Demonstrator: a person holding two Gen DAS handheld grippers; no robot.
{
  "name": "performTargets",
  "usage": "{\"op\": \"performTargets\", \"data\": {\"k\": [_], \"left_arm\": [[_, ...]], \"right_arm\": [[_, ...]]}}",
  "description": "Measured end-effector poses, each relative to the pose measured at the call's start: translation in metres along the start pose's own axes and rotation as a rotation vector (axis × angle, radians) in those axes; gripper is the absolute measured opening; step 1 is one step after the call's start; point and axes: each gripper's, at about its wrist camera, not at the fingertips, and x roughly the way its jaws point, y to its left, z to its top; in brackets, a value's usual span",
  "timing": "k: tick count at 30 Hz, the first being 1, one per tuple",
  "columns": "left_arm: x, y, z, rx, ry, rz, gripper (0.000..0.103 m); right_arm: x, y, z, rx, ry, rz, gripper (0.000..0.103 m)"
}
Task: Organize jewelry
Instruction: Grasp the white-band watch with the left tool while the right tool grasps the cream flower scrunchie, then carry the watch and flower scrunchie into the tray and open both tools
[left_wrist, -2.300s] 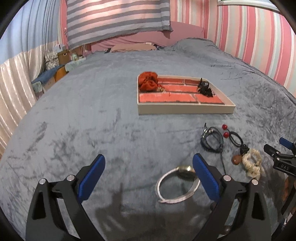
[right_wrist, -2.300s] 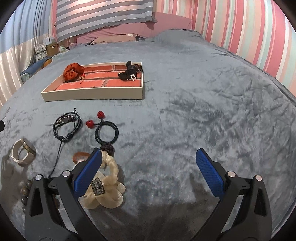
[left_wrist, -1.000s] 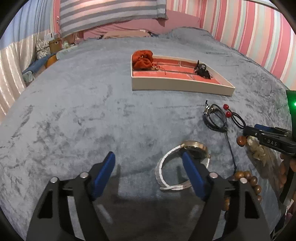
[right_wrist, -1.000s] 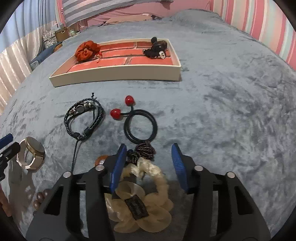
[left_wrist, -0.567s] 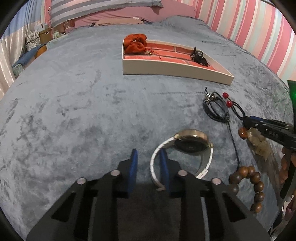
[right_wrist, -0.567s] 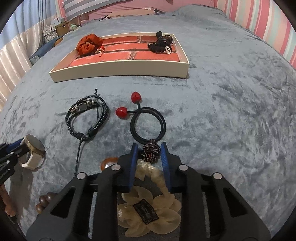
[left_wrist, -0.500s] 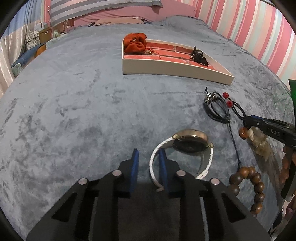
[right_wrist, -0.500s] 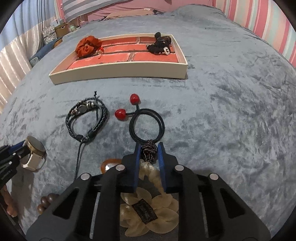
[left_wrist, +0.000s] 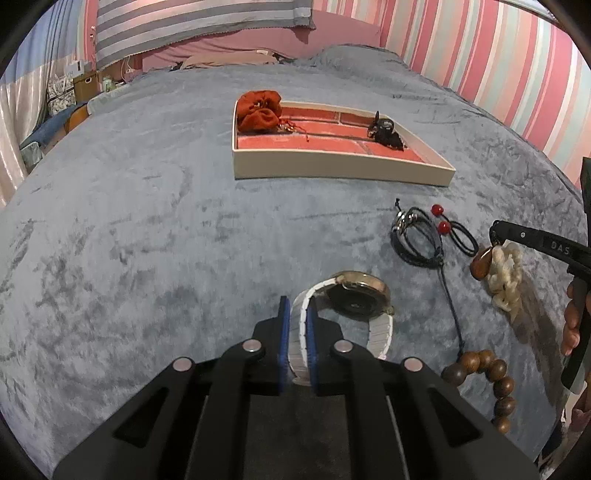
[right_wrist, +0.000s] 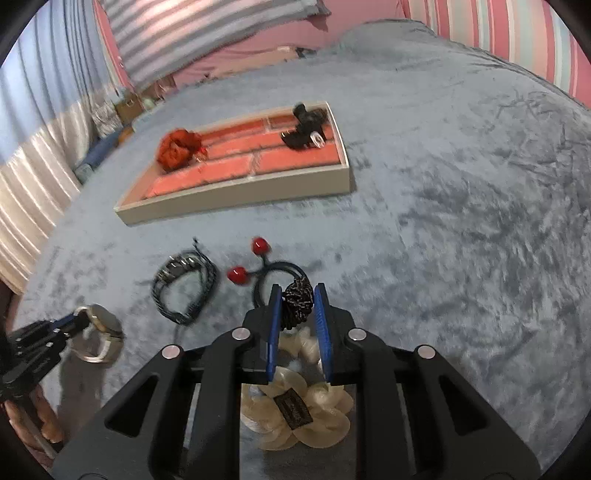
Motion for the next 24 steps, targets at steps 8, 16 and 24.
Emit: {"op": "performTargets", "data": {"k": [8,16,24], "left_arm": [[-0.003,0.004,0.008,-0.021,-0.027,0.008,0.009],[-0.012,0.005,0.028,-0.029,-0.078,0.003,0.009],[-0.015,0.003,0.063,-0.018,-0.121,-0.001,0.009]], "right_arm": [[-0.006,-0.006,0.006,0.020,-0.025,0.009,0.018],[-0.018,-0.011,0.018,0.011,-0.071,-0.047,0.018],[-0.020,-0.015,0.041,0.008,-0.101,-0.064,0.018]]}}
